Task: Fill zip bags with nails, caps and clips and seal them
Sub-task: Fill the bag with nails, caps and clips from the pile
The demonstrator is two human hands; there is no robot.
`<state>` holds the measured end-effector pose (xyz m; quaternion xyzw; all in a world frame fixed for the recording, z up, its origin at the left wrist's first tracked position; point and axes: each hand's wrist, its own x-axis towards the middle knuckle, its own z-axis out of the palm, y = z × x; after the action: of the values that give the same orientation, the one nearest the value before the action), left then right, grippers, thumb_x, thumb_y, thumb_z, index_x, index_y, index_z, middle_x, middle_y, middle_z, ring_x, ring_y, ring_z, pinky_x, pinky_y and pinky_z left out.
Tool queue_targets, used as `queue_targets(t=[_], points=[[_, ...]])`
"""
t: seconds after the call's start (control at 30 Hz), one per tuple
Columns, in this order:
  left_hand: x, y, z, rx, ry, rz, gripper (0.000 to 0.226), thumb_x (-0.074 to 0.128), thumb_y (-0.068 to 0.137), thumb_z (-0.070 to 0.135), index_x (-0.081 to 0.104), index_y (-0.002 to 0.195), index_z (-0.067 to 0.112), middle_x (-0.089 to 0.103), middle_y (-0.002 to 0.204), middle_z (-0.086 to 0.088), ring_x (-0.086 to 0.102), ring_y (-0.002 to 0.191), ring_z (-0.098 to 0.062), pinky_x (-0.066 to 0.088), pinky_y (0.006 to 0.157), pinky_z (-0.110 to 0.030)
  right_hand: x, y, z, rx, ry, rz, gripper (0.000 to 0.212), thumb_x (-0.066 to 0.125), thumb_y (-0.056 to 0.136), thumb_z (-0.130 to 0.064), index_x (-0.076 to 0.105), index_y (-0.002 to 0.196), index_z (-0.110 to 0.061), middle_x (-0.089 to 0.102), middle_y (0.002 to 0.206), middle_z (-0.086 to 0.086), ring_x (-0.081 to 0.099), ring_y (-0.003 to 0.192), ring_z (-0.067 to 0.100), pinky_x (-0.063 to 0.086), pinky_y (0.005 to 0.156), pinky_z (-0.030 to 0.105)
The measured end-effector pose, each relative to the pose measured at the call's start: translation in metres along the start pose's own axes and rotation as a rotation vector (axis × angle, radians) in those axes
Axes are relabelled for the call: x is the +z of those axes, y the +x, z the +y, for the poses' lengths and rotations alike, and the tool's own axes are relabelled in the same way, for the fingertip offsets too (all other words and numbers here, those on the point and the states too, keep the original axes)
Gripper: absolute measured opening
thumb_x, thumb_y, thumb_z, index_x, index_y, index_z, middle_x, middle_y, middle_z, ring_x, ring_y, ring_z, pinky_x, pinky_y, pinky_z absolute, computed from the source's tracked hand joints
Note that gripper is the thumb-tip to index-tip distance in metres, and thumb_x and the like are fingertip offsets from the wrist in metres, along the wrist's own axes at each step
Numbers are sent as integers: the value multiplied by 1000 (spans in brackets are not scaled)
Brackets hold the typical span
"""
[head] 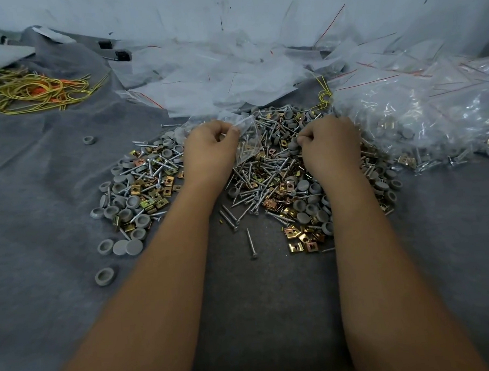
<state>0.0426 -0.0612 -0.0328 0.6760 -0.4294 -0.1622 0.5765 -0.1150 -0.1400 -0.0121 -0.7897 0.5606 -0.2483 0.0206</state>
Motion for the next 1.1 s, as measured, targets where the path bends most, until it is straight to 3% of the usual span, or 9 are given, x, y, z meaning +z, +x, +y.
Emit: queue_targets(t=[0.1, 0.2, 0.23, 0.4, 0.57, 0.77, 0.87, 0.97, 1.1], points=[[-1, 0, 1, -3, -8, -7, 18, 56, 96, 26, 69, 89, 15, 60, 66, -8, 47, 53, -15, 42, 60, -29, 0, -1, -4, -4, 177, 58, 18, 57, 95, -20, 74, 94, -19, 71, 100, 1, 54, 109, 25, 44, 89, 35], [-1, -1, 2, -2, -6, -8, 18, 56, 96, 25, 69, 90, 14, 60, 66, -10, 49, 55, -18, 43, 61, -30, -5, -4, -9, 59, 602, 54, 14, 60, 94, -17, 68, 86, -26, 65, 78, -12, 62, 71, -1, 49, 65, 14], [-1, -1, 2, -2, -9, -8, 18, 56, 96, 25, 69, 91, 15, 60, 66, -10, 50, 57, -19, 44, 62, -31, -7, -5, -11, 71, 706, 44, 16, 62, 93, -15, 67, 84, -27, 65, 76, -14, 63, 67, -2, 48, 59, 10], [0, 0, 0, -5, -13, -8, 18, 56, 96, 27, 68, 88, 17, 60, 66, -9, 50, 57, -18, 45, 62, -31, -10, -6, -13, 47, 919, -44, 24, 68, 86, -3, 68, 91, -26, 72, 87, -5, 70, 85, 7, 56, 79, 22], [0, 0, 0, -6, -15, -2, 17, 56, 95, 27, 67, 84, 20, 59, 64, -9, 47, 54, -17, 42, 59, -31, -12, -7, -18, -75, 977, -80, 34, 68, 80, 10, 69, 90, -22, 72, 87, -5, 69, 84, 0, 54, 76, 16], [0, 1, 0, 4, -28, 6, 16, 57, 95, 27, 67, 85, 20, 59, 64, -8, 50, 55, -17, 44, 59, -31, -10, -10, -23, -128, 959, -104, 31, 69, 80, 7, 70, 82, -23, 71, 82, -8, 66, 76, -3, 49, 67, 10], [1, 2, -1, 18, -29, 11, 15, 57, 95, 26, 66, 84, 23, 58, 65, -8, 50, 55, -17, 43, 57, -32, -9, -10, -25, -122, 942, -97, 30, 69, 81, 6, 69, 82, -24, 70, 82, -9, 66, 78, -1, 51, 72, 13], [2, 1, -3, 49, -30, 26, 7, 56, 94, 23, 61, 98, 26, 57, 65, -5, 52, 56, -18, 46, 55, -36, -9, -9, -25, -98, 936, -78, 29, 68, 83, 3, 68, 82, -26, 70, 81, -8, 68, 81, 5, 51, 68, 13], [1, 0, -5, 144, 28, 14, 24, 52, 92, 14, 51, 107, 32, 42, 50, 9, 37, 43, -8, 37, 49, -31, -8, -8, -19, -21, 870, -27, 22, 69, 84, -4, 68, 83, -27, 68, 79, -8, 66, 78, 5, 54, 66, 19]])
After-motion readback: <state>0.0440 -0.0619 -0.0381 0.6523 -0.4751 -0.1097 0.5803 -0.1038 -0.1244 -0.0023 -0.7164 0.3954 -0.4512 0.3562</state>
